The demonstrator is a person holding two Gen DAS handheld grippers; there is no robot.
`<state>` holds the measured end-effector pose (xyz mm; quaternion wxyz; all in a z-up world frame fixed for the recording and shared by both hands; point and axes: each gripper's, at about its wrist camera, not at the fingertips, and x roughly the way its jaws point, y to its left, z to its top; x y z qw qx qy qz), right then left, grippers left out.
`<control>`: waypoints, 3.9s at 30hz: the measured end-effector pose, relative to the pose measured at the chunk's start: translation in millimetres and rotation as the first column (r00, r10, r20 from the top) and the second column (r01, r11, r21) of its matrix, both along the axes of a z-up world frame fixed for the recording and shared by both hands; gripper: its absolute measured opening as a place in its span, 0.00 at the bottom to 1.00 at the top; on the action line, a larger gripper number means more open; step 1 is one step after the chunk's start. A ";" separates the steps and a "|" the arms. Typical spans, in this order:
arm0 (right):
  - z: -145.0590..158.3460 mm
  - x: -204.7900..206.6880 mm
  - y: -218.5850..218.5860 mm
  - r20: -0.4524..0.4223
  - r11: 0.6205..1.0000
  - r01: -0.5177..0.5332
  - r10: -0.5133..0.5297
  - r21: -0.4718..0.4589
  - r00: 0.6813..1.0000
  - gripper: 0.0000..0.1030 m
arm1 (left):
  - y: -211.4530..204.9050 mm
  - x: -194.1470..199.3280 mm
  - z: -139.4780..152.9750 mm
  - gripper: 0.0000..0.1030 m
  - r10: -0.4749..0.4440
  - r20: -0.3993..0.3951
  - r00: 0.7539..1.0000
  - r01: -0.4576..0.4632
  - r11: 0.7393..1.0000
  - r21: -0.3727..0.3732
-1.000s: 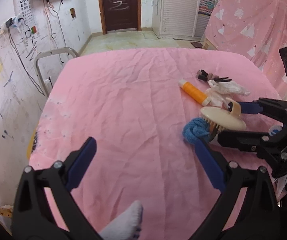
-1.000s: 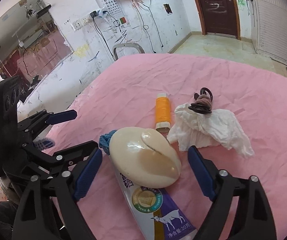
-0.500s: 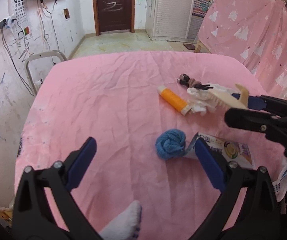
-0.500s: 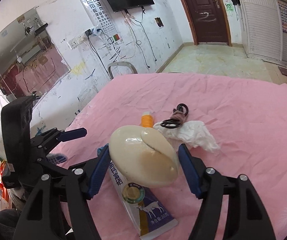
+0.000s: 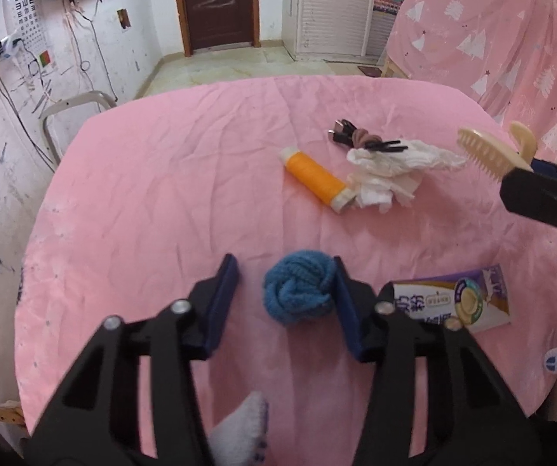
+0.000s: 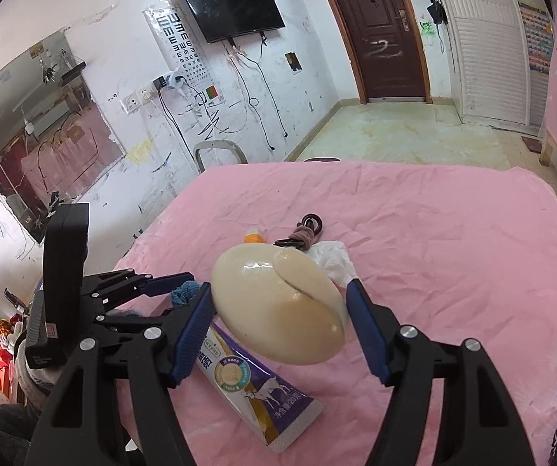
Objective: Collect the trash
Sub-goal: 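Grasp the beige oval brush with the right tool while the left tool grasps the blue yarn ball, then carry the brush and yarn ball in both tools over the yellow bin, then open both tools to drop the brush and yarn ball into the bin, then move both open tools back over the toothpaste tube on the bed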
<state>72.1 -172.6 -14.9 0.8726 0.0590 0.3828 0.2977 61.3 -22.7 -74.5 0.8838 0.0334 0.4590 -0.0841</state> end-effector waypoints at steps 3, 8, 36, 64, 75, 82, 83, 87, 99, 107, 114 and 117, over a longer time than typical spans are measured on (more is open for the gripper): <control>2.6 -4.2 -6.8 0.015 1.000 0.016 -0.016 0.003 1.000 0.58 | 0.9 -0.7 1.7 0.28 0.013 0.012 1.000 -0.013 1.000 -0.005; 11.4 -10.7 -25.6 0.045 0.998 0.052 -0.053 0.021 0.998 0.58 | 3.7 -4.9 14.9 0.28 0.029 0.043 0.999 -0.028 0.999 -0.019; 11.5 -65.9 -210.6 0.104 0.911 0.391 -0.404 0.130 0.909 0.58 | -144.7 -21.9 89.0 0.28 -0.232 0.196 0.953 0.244 0.969 -0.036; -62.3 -98.0 -358.3 0.029 0.768 0.638 -0.640 0.060 0.768 0.72 | -365.2 -17.4 84.2 0.28 -0.550 0.158 0.820 0.554 0.832 0.025; -66.7 -117.7 -404.3 -0.003 0.694 0.708 -0.714 0.132 0.701 0.76 | -414.9 -16.0 64.4 0.55 -0.597 0.103 0.796 0.598 0.801 0.018; -60.5 -121.0 -403.4 0.009 0.691 0.709 -0.717 0.142 0.697 0.76 | -410.0 -18.2 64.6 0.65 -0.590 0.108 0.800 0.592 0.806 0.016; -59.5 -120.3 -400.9 0.012 0.695 0.706 -0.714 0.139 0.700 0.76 | -406.2 -18.6 66.5 0.65 -0.587 0.112 0.802 0.589 0.808 0.009; -52.6 -116.6 -388.1 0.029 0.713 0.690 -0.697 0.123 0.716 0.76 | -391.7 -21.3 76.0 0.65 -0.573 0.137 0.808 0.579 0.816 -0.005; -22.2 -91.0 -324.9 0.072 0.796 0.598 -0.604 0.090 0.794 0.77 | -317.5 -35.5 93.9 0.72 -0.472 0.210 0.856 0.492 0.869 -0.048; -0.7 -68.1 -260.4 0.109 0.861 0.505 -0.509 0.059 0.854 0.77 | -255.6 -39.3 101.1 0.82 -0.383 0.244 0.891 0.410 0.909 -0.071; 8.2 -52.4 -211.2 0.121 0.898 0.439 -0.439 0.027 0.890 0.77 | -202.4 -40.9 97.1 0.85 -0.318 0.242 0.917 0.341 0.938 -0.059; 9.8 -46.3 -193.7 0.117 0.910 0.414 -0.413 0.018 0.903 0.77 | -174.1 -43.3 92.9 0.89 -0.289 0.237 0.927 0.310 0.949 -0.054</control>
